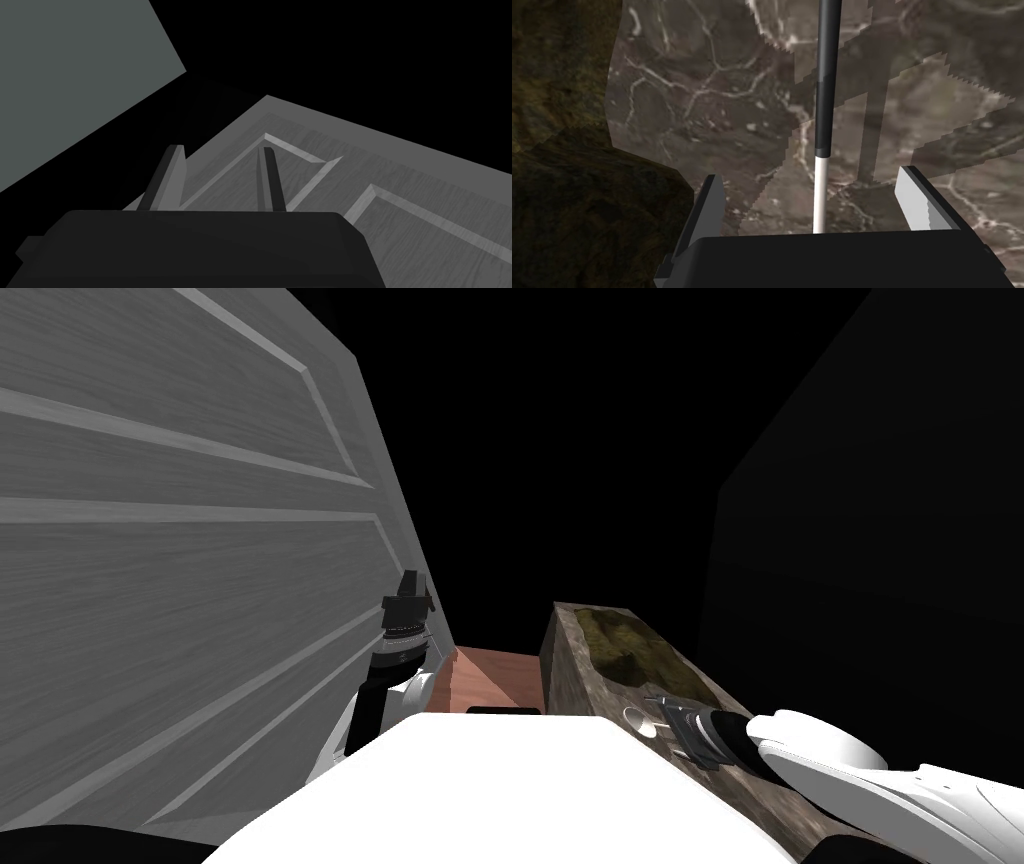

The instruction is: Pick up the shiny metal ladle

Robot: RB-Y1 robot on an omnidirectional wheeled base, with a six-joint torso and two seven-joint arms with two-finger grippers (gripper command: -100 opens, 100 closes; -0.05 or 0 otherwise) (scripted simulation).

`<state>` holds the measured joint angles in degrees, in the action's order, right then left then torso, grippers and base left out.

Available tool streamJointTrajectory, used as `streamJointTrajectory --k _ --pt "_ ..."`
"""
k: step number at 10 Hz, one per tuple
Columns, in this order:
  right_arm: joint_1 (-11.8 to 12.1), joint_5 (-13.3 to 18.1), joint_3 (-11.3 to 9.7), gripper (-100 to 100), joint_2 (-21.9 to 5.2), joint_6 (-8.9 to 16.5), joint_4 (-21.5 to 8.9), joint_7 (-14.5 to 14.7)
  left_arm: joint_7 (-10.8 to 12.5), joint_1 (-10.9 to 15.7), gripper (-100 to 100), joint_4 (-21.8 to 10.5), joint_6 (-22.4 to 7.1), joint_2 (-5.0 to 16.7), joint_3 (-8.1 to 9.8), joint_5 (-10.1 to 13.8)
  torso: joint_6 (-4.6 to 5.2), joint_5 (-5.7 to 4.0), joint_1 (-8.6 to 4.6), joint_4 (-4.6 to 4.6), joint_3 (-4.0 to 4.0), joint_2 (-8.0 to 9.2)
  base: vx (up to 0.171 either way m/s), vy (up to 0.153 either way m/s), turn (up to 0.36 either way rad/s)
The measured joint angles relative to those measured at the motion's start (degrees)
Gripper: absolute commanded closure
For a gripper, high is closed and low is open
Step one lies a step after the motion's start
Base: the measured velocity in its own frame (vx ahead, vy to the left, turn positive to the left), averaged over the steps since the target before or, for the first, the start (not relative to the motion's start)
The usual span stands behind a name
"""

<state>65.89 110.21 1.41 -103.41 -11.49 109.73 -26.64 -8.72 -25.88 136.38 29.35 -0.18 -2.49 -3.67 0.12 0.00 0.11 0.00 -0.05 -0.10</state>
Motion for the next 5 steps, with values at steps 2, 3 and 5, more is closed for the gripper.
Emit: streamJointTrajectory --k 2,3,5 --pt "-0.11 1.87 -1.40 -100 -0.92 1.35 0.22 -2.89 0.00 0.00 0 0.00 0.00 0.00 0.00 0.00 -0.01 0.00 0.00 0.00 0.00 0.00 -0.007 0.007 0.022" --pt "1.12 3.61 -0.86 -100 -1.15 2.20 0.50 -4.54 0.00 0.00 0 0.00 0.00 0.00 0.00 0.00 0.01 -0.03 -0.01 -0.01 0.00 0.00 0.000 0.000 0.000" --pt "2.55 5.96 -0.62 -100 -1.91 3.47 0.86 -7.70 0.00 0.00 0 0.00 0.00 0.00 0.00 0.00 0.02 -0.14 0.03 -0.04 0.00 0.03 -0.008 0.008 0.026"
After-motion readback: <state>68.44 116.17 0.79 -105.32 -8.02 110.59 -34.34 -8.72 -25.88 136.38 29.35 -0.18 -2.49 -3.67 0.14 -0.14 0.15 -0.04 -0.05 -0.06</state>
